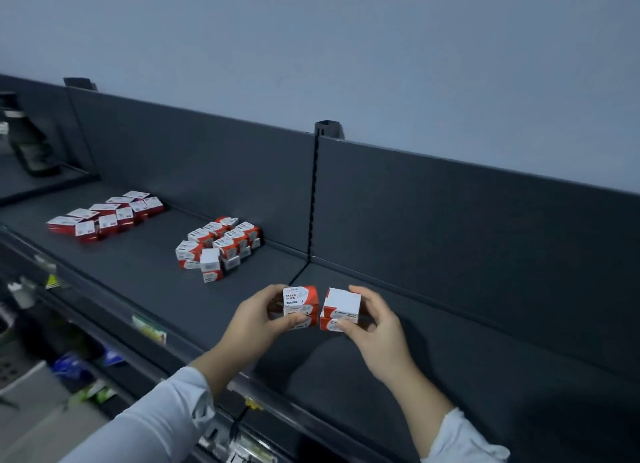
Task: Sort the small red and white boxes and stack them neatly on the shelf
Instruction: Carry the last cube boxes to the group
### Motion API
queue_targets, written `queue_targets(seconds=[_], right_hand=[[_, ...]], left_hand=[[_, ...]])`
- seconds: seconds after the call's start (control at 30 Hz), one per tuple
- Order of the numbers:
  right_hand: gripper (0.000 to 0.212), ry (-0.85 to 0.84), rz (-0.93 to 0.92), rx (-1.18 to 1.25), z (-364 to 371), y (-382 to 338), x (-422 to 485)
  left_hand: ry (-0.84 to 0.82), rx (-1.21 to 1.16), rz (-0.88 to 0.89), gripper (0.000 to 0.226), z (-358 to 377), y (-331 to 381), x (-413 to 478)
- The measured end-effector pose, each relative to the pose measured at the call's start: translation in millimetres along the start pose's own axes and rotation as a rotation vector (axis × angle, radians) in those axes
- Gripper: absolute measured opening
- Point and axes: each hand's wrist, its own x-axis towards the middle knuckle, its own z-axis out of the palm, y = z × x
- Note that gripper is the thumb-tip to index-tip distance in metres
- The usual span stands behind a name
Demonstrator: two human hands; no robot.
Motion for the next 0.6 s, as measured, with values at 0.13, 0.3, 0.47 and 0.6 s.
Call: queue_targets(seconds=[0.13,0.3,0.47,0.6], right_hand=[[0.053,0.034,0.016,0.003,53,-10,-3],[0.054,0.145,0.038,0.033,105,-20,-12],[0.055,0.218,0.057,0.033,135,-34,-29],[0.054,0.236,0.064,0.009,143,-46,-43]], left_hand=[[-0.049,0.006,0.039,0.035,-48,-25,9],[-0.149,-0.011,0.075,0.037,-91,-48,14],[-0.232,-0.046,0.108,0.038,-117,-55,12],[-0.265,-0.054,0.148,0.039,-128,-54,5]])
